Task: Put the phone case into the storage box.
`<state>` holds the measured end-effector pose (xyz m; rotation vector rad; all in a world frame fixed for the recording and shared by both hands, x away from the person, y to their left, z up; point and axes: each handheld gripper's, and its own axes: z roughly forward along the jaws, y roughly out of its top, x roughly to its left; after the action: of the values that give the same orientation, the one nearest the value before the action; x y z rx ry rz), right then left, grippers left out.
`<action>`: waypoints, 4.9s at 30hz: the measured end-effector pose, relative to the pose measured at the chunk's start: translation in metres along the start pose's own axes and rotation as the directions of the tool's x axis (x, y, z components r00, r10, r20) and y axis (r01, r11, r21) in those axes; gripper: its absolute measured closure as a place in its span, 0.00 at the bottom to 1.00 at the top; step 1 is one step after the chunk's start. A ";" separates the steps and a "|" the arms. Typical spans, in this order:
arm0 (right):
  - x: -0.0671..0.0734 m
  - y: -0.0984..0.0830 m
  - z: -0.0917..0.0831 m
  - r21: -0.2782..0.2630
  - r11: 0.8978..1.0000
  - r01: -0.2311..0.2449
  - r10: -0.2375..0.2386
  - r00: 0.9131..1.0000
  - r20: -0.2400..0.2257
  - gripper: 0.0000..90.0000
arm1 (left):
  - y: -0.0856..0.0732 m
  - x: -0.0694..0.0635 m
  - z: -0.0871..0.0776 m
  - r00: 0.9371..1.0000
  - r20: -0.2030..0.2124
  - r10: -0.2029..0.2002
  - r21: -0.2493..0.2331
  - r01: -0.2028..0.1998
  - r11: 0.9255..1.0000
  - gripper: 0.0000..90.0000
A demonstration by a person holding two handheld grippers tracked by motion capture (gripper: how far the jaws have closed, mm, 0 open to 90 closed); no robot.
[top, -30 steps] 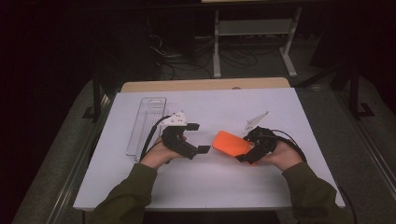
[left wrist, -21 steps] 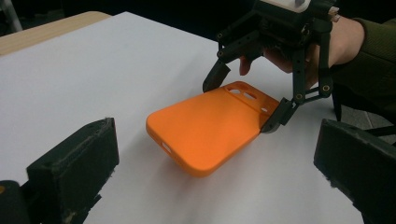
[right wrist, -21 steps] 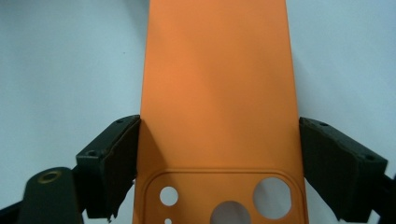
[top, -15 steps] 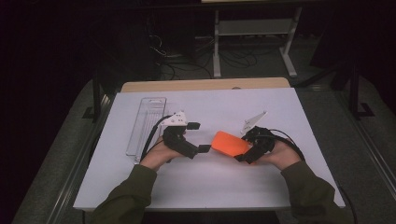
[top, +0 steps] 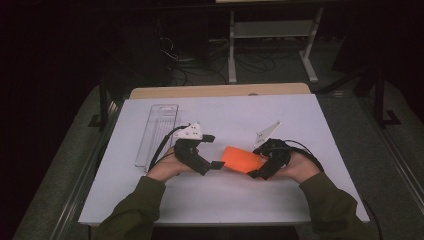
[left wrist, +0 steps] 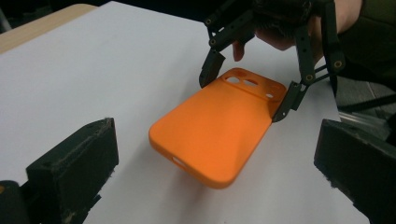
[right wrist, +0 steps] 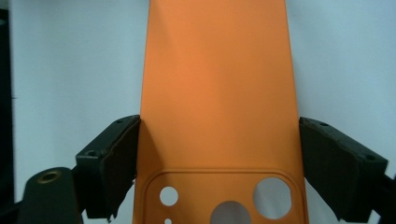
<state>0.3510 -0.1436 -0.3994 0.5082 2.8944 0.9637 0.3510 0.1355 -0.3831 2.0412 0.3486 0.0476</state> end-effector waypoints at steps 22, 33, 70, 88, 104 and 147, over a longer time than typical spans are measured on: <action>0.017 0.012 0.010 0.017 0.995 0.100 -0.099 0.993 -0.060 0.17 | -0.002 -0.005 0.004 0.998 0.064 0.020 0.052 -0.024 0.998 0.00; 0.022 0.014 0.010 0.017 0.993 0.120 -0.119 0.990 -0.076 0.17 | -0.003 -0.007 0.005 0.994 0.092 0.061 0.086 -0.069 0.994 0.00; 0.028 0.067 0.029 0.047 0.968 0.248 -0.239 0.960 -0.147 0.17 | -0.007 -0.016 0.011 0.988 0.119 0.103 0.223 -0.128 0.966 0.00; 0.037 0.066 0.032 0.055 0.960 0.273 -0.261 0.952 -0.160 0.16 | -0.011 -0.024 0.021 0.979 0.146 0.140 0.303 -0.179 0.936 0.00; 0.038 0.066 0.032 0.038 0.959 0.280 -0.270 0.947 -0.176 0.16 | -0.013 -0.025 0.023 0.975 0.148 0.164 0.341 -0.206 0.917 0.08; 0.040 0.063 0.032 0.051 0.977 0.206 -0.194 0.965 -0.176 0.12 | -0.016 -0.029 0.026 0.977 0.167 0.135 0.360 -0.187 0.914 0.18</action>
<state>0.3366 -0.0654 -0.3859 0.1358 3.0626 0.9219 0.3243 0.1127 -0.4057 2.4344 0.1032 -0.0645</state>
